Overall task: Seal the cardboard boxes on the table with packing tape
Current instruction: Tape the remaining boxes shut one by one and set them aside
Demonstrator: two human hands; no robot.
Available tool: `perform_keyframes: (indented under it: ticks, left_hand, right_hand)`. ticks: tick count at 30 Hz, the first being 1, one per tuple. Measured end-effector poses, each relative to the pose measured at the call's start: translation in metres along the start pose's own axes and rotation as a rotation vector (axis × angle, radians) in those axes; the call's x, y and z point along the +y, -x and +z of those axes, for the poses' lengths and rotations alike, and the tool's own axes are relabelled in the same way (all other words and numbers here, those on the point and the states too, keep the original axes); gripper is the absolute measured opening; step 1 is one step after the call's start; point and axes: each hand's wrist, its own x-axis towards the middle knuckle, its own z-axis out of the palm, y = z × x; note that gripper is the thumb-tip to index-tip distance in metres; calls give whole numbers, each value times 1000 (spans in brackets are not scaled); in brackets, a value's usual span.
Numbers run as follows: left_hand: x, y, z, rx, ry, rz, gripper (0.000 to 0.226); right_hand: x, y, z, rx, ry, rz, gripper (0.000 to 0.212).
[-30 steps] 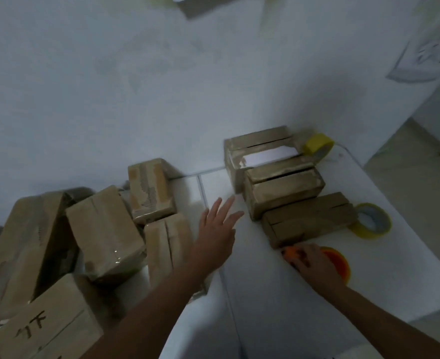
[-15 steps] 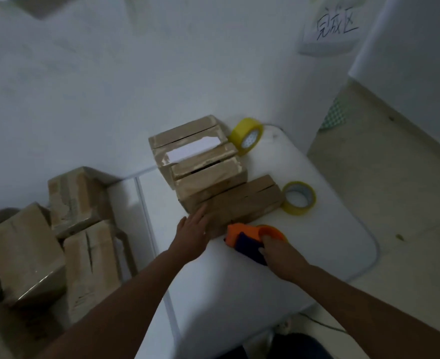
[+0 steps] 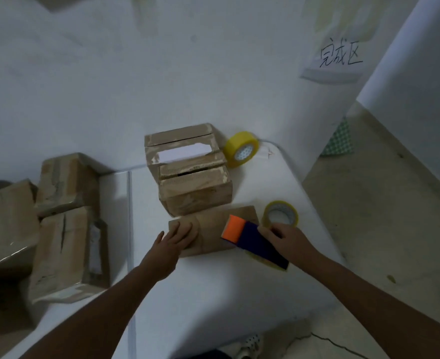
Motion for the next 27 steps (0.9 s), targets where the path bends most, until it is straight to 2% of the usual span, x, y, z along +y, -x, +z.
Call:
perform_keyframes:
  ticks: [3, 7, 11, 15, 16, 19, 21, 24, 27]
  left_hand:
    - [-4, 28, 7, -28, -29, 33, 90]
    - [-10, 59, 23, 17, -33, 97, 105]
    - [-5, 73, 20, -82, 70, 38, 88]
    - [1, 69, 5, -81, 195, 24, 70]
    - [0, 68, 4, -65, 231, 43, 62]
    - [-4, 62, 0, 158, 365, 89, 36]
    - [3, 62, -9, 157, 592, -107, 26]
    - [20, 64, -23, 12, 1259, -479, 28]
    - [33, 59, -35, 22, 1761, -686, 30]
  right_hand:
    - [-14, -7, 6, -40, 72, -82, 51]
    - [-33, -5, 33, -104, 69, -163, 56]
    - [-50, -2, 68, -166, 66, -153, 51]
    - [-61, -8, 83, -135, 108, -98, 53]
    - [-61, -10, 83, -125, 131, -94, 54]
    - [-57, -12, 86, -74, 154, -82, 53]
    - [-57, -11, 88, -28, 171, -85, 51]
    - [-56, -9, 91, -17, 184, -99, 49]
    - [-54, -6, 92, -11, 187, -92, 48]
